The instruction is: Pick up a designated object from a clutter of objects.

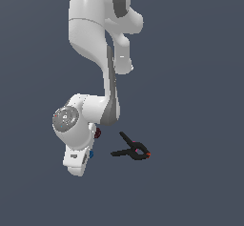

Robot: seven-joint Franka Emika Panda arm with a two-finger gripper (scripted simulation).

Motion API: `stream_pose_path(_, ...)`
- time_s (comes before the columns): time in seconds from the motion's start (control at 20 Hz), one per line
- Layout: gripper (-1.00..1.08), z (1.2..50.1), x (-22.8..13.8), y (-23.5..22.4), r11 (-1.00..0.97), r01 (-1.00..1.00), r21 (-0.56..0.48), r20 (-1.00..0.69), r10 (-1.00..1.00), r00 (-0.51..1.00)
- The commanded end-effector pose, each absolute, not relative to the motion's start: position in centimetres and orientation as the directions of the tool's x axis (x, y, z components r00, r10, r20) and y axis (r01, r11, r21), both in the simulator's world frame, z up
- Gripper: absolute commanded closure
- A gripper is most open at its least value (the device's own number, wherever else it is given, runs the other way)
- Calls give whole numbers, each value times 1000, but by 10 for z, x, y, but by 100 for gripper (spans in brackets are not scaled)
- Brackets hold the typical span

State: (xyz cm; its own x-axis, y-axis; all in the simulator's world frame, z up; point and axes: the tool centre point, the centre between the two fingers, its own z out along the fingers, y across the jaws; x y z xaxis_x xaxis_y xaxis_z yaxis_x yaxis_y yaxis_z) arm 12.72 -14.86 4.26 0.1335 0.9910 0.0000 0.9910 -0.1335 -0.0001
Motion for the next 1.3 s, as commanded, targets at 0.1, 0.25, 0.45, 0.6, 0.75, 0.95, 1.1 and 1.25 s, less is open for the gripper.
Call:
stream_pose_path(0.1,108,43,127,-149,-133,991,0,0,991,133)
stream_pose_path(0.25,108,43,127,-149,-133,991,0,0,991,133)
stream_pose_path(0.45,108,46,126,-148,-133,991,0,0,991,133)
stream_pose_path(0.6,108,53,124,-147,-133,991,0,0,991,133)
stream_pose_path(0.75,108,65,120,-146,-133,991,0,0,991,133)
stream_pose_path(0.95,108,87,112,-143,-133,991,0,0,991,133)
stream_pose_path(1.1,108,109,105,-140,-133,991,0,-1,991,133)
stream_pose_path(1.25,108,136,95,-136,-133,991,0,-1,991,133)
